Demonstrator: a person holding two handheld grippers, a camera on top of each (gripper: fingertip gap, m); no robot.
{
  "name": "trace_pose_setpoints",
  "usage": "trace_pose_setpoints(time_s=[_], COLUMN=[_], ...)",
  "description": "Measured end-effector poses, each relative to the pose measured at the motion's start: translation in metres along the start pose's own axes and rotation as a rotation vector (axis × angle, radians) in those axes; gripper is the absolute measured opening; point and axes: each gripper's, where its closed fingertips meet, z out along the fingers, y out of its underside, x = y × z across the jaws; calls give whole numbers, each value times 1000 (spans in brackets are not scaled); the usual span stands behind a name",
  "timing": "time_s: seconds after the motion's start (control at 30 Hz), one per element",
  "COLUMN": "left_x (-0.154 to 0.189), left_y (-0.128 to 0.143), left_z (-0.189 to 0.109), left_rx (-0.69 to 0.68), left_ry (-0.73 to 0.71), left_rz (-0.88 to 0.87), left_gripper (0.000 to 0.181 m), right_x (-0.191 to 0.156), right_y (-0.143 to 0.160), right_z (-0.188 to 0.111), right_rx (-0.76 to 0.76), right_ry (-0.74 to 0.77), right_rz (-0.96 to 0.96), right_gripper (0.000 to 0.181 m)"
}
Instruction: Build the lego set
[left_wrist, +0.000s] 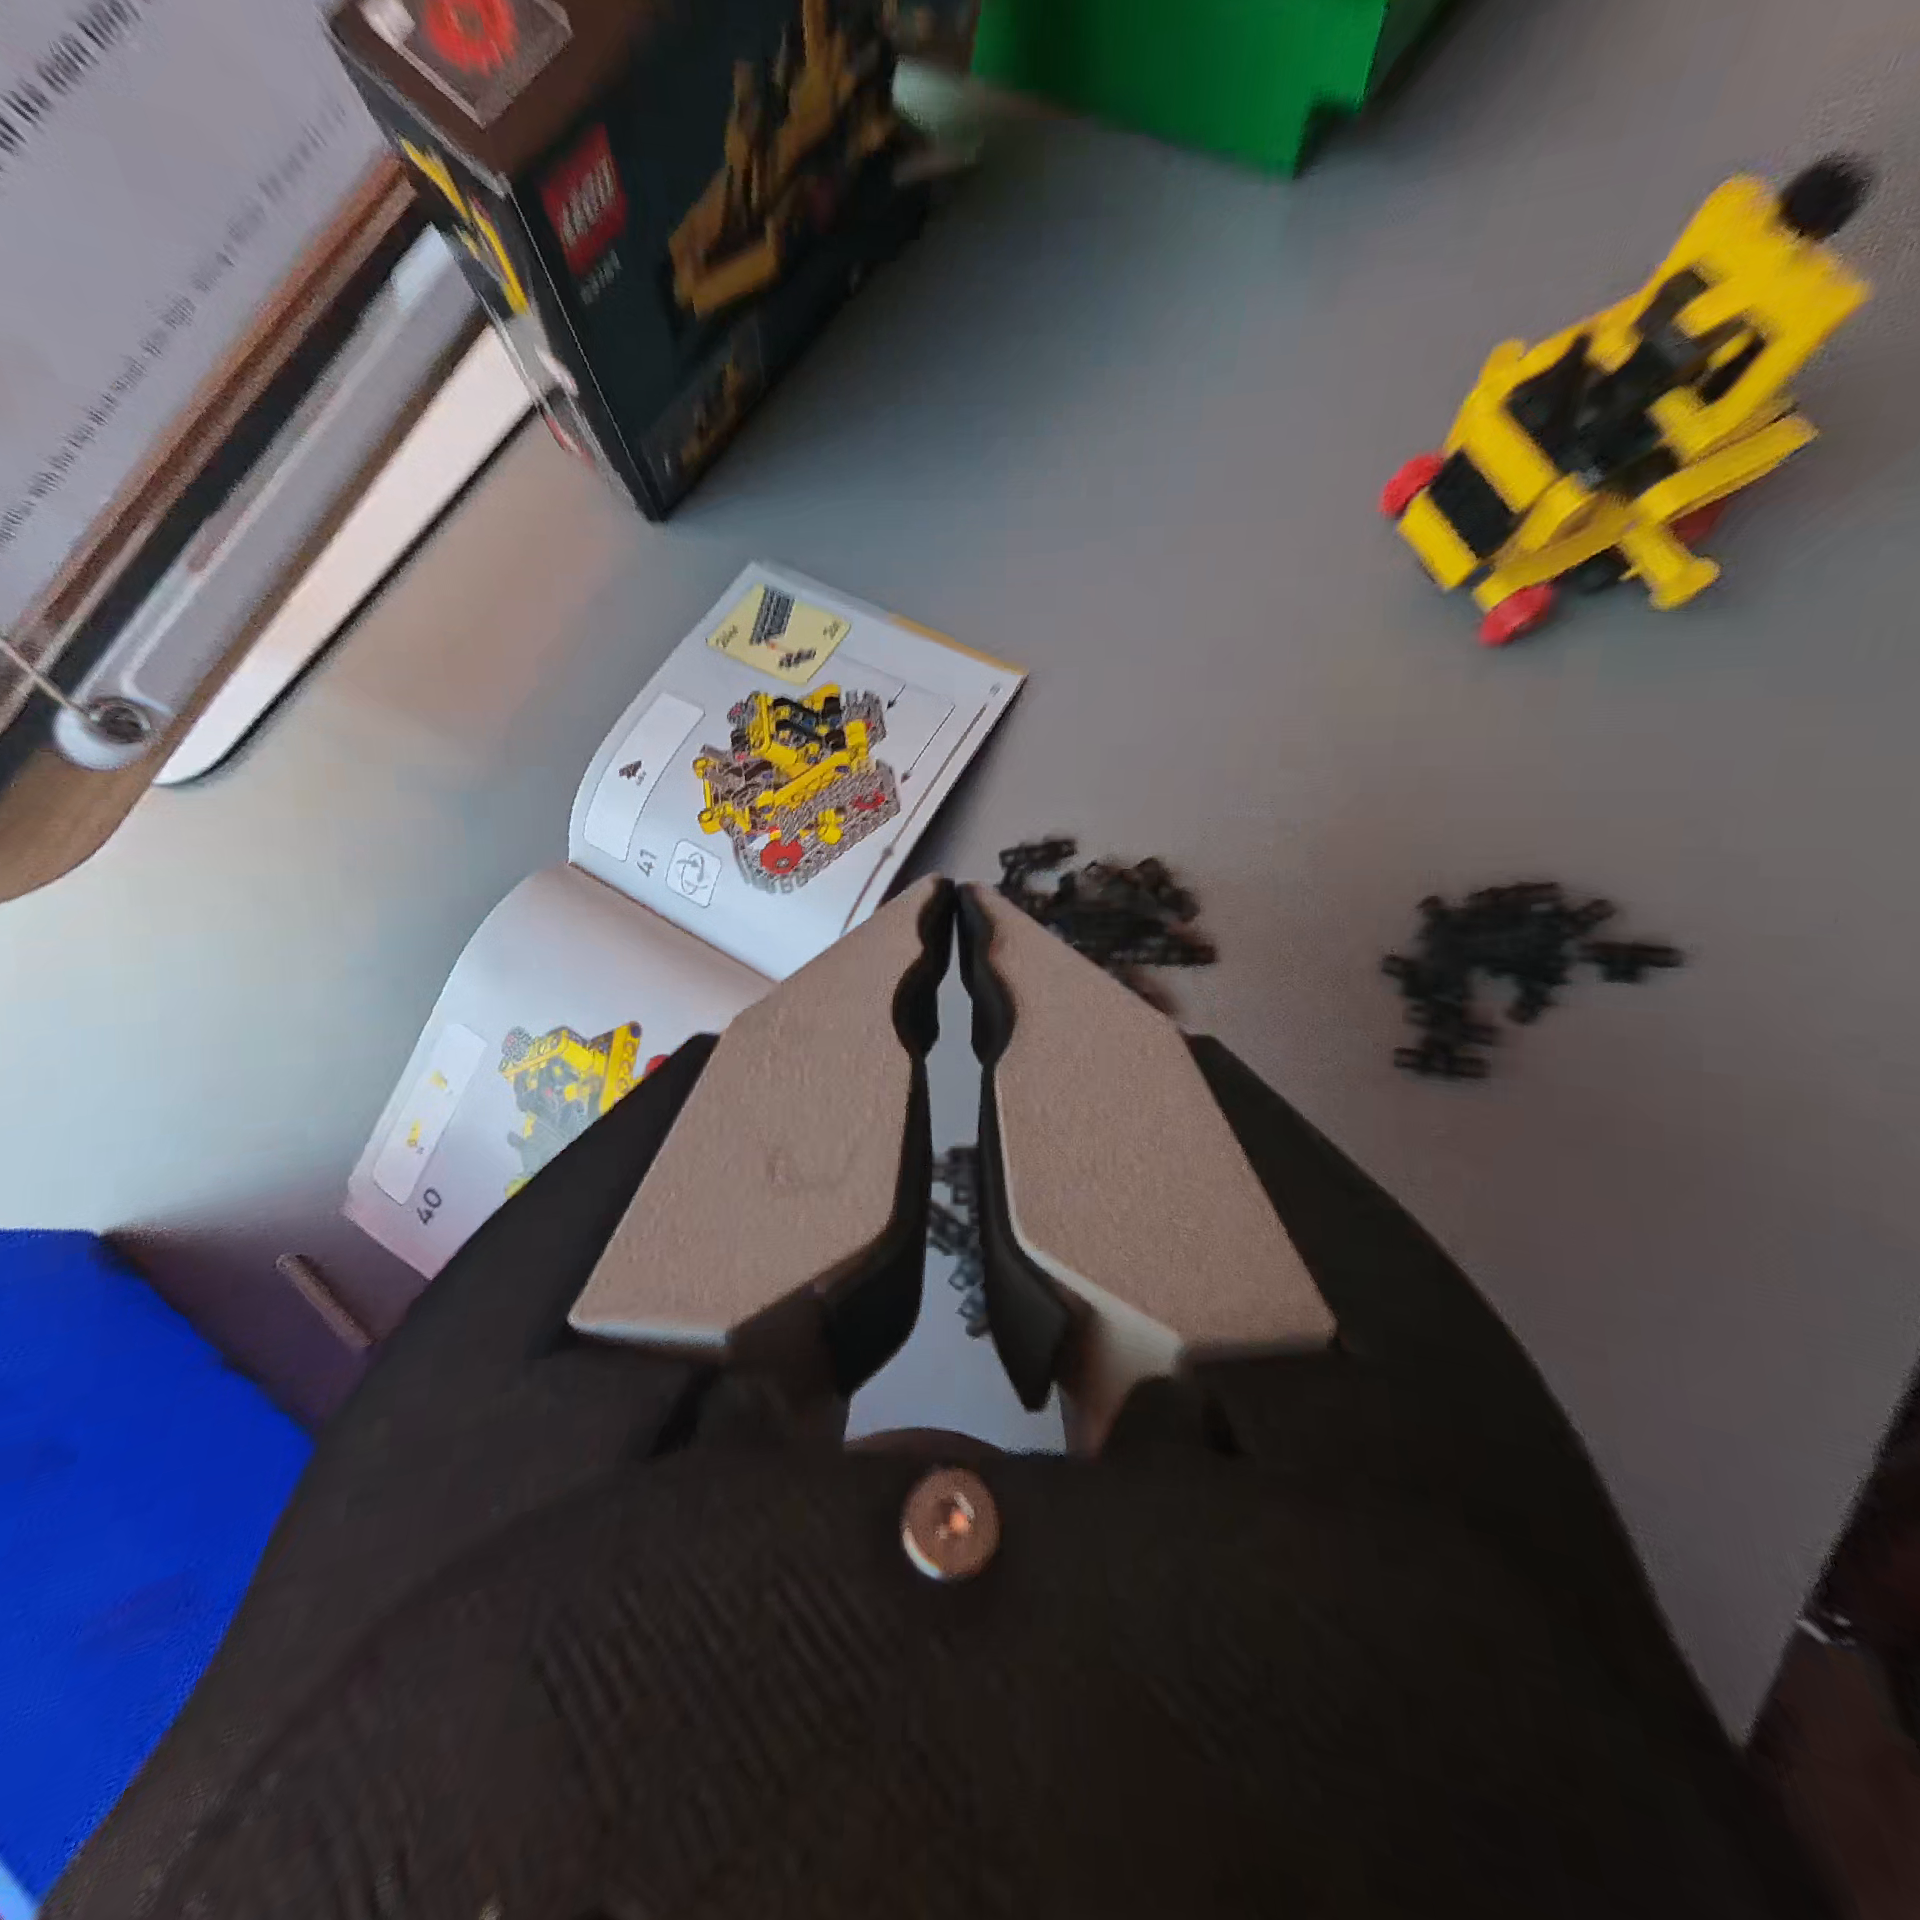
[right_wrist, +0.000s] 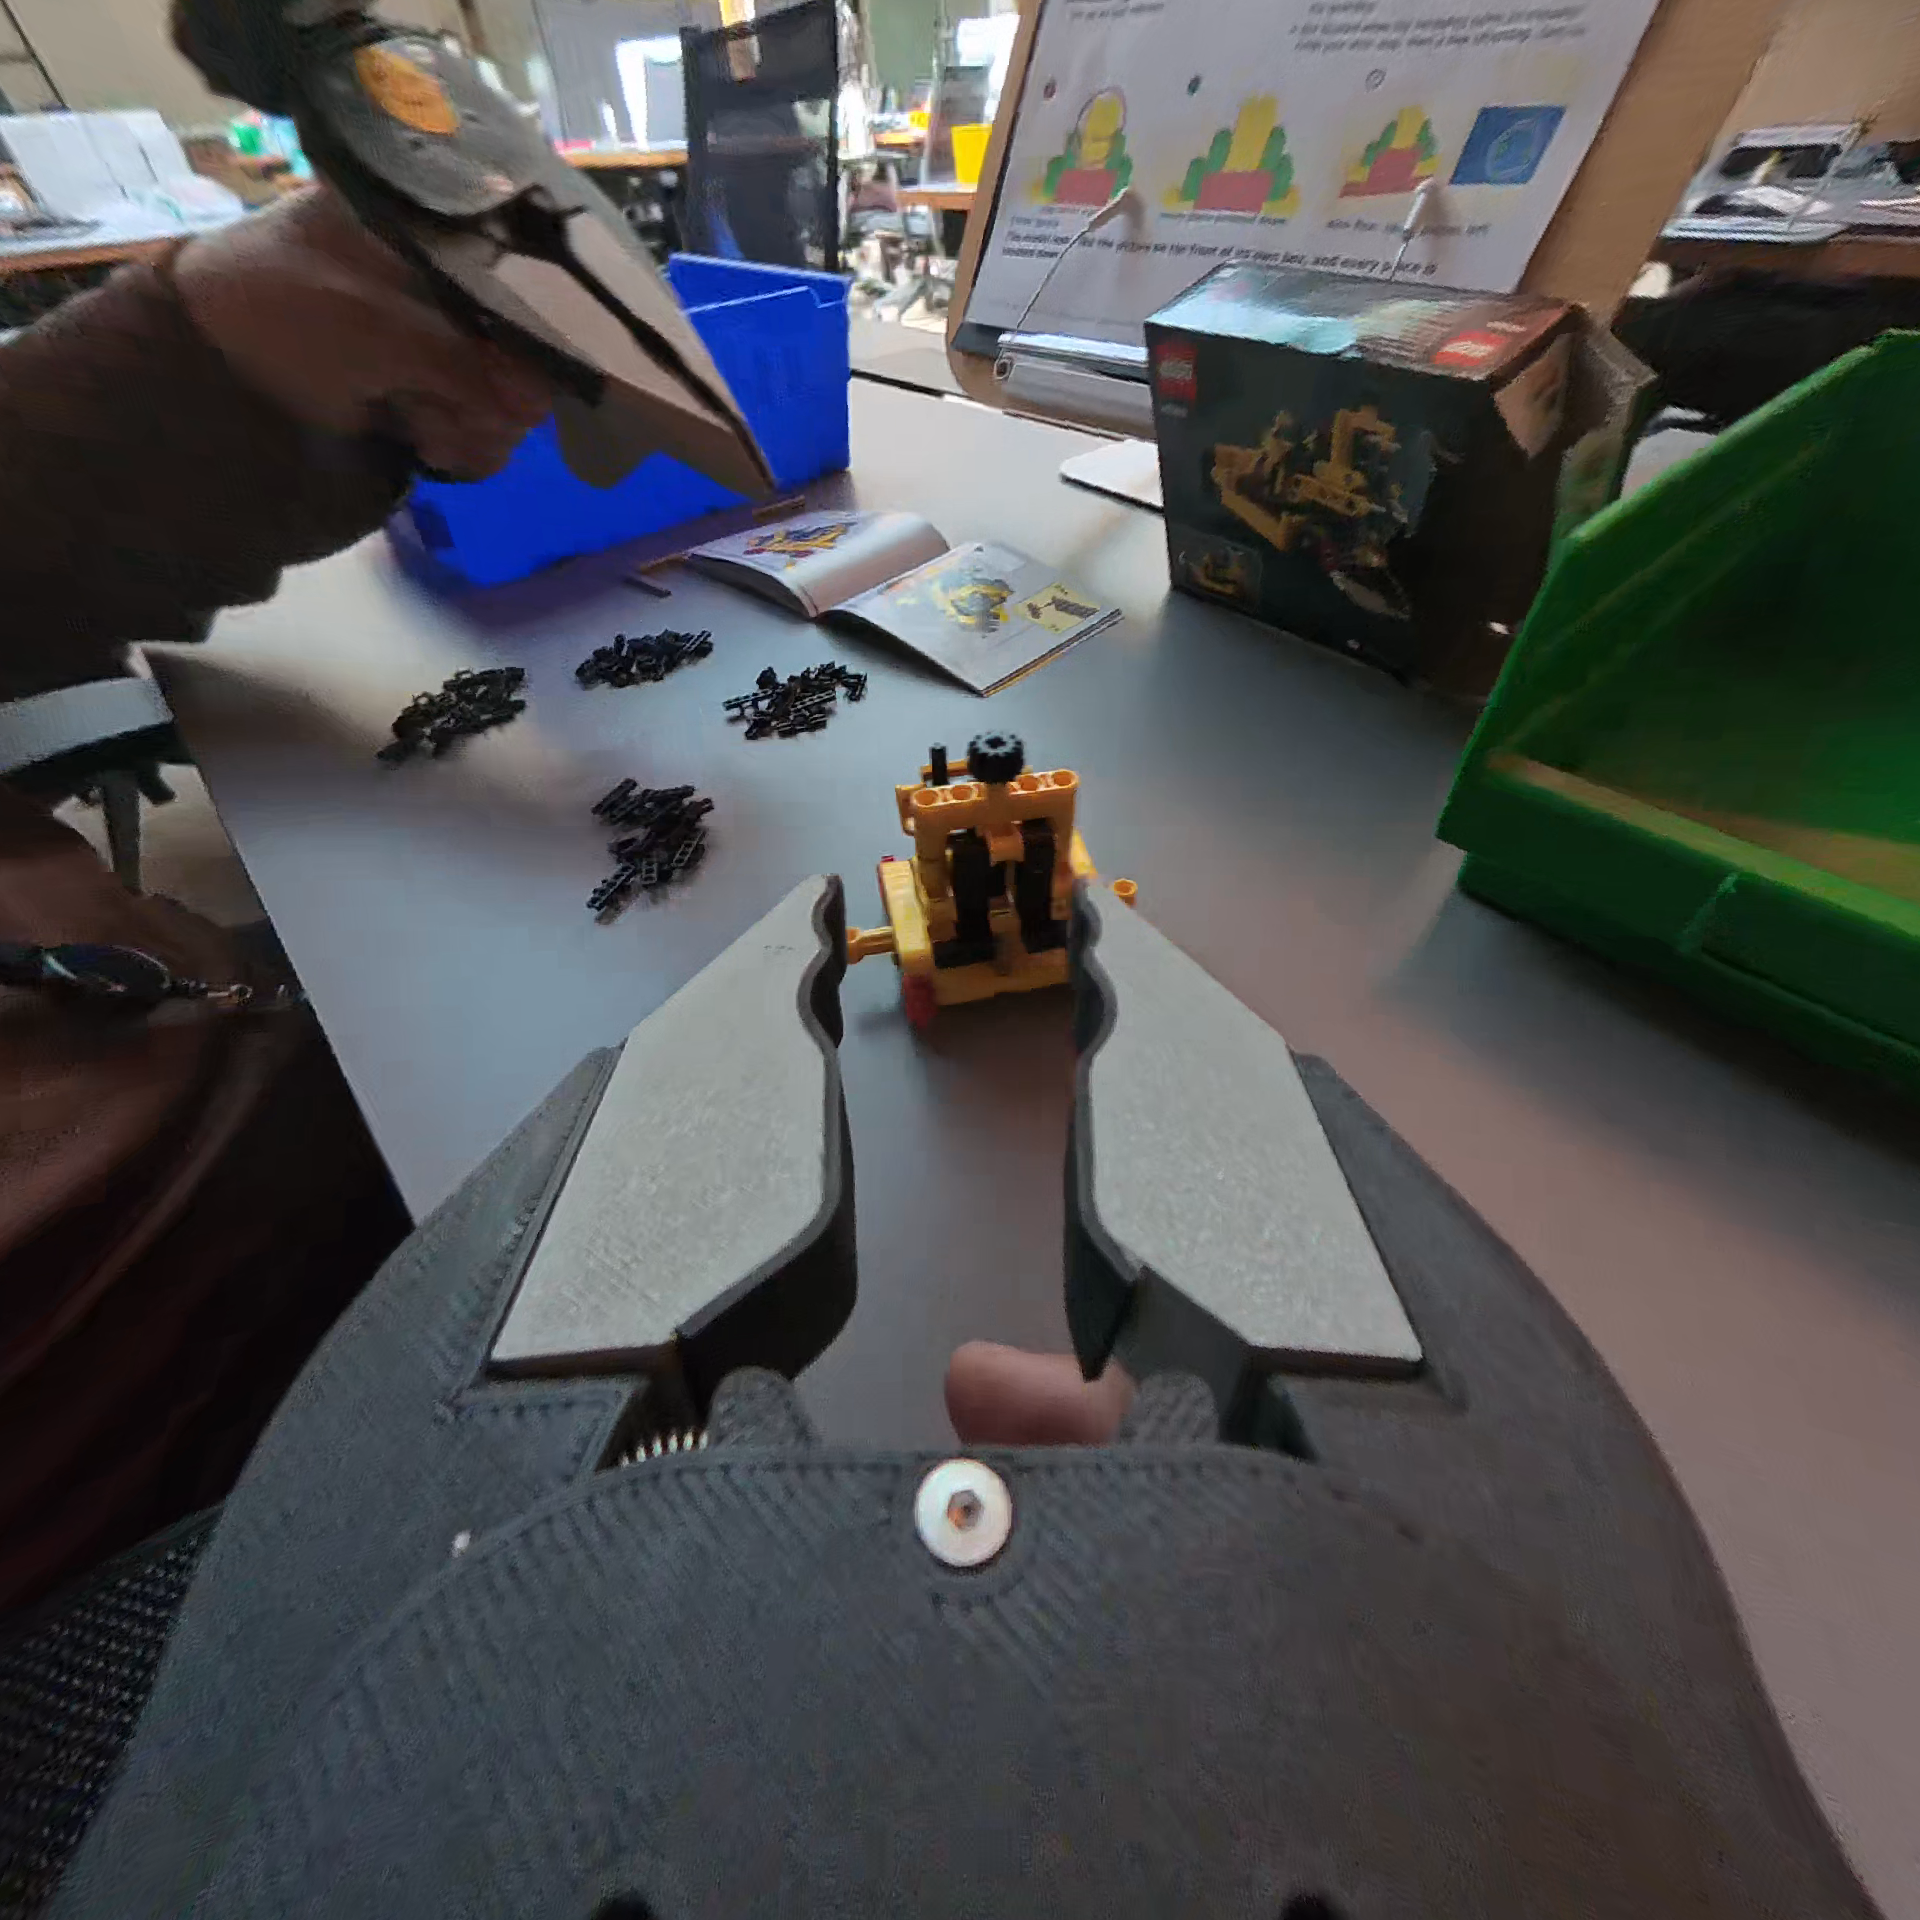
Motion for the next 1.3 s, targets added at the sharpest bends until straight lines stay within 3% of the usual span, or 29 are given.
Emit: trace_pose_setpoints(time_s=[0.03, 0.17, 0.27, 0.43, 0.57, 0.77, 0.87, 0.93, 1.03, 1.3], left_x=[5, 12, 11, 6, 8, 5, -8, -11, -6, 14], left_y=[-6, -16, -7, 9, 15, 17, 29, 35, 33, 33], left_z=[-12, -50, -50, -30, -28, -27, -21, -18, -20, -37], left_rx=[68, 343, 444, 446, 443, 479, 444, 421, 436, 463], left_ry=[3, 0, -23, -23, 10, 49, -34, -49, -9, 33], left_rz=[-19, -61, -67, -71, -67, -100, -9, 20, -4, 26], left_gripper=[0, 0, 0, 0, 0, 0, 2, 1, 0, 3], right_x=[8, 39, 60, 88, 90, 84, 72, 68, 67, 66], right_y=[0, -4, -3, 0, 11, 0, 0, -4, -7, -14], right_z=[-2, -4, 4, 31, 43, 36, 33, 26, 16, 22], right_rx=[6, 27, 0, -81, -170, -83, -67, -27, 14, 50], right_ry=[22, 129, 187, 239, 217, 263, 236, 235, 245, 252], right_rz=[17, 33, 23, -29, -76, -27, -39, -37, 13, 19], right_gripper=[39, 39, 38, 39, 47, 48, 51, 36, 48, 50])
